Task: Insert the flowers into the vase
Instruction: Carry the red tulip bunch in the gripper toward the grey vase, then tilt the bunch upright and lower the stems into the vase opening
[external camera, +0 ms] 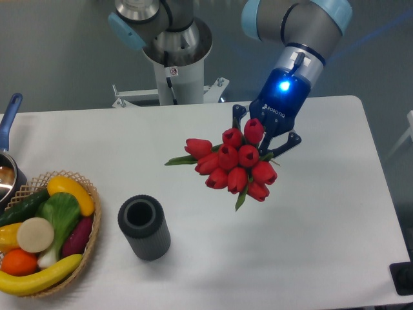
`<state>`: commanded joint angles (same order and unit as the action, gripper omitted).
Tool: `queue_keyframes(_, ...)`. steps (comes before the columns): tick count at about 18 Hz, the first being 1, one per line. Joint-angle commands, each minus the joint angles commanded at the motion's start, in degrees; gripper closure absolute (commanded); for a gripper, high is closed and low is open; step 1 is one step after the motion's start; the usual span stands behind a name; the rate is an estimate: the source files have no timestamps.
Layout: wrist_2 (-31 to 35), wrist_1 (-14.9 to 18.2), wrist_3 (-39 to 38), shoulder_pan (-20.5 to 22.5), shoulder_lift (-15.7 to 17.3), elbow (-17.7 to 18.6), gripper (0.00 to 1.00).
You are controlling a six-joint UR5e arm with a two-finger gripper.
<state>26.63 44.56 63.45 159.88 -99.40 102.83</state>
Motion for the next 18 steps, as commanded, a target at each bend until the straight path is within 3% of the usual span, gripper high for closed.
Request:
queue_keyframes(3,-4.2,-1.5,0.97,-2.02,-1.93,-1.23,0.76)
queue_keyframes(9,-17.83,-1.5,8.43,-4.92,-4.83,-0.53,0.76)
queue_keyframes(13,-23.02,-1.5,11.17,-7.73,-5.72,0.0,0.76)
queue_keyframes(18,-24.52,-1.41,11.17,-11.07,-6.15,-0.53,0.76)
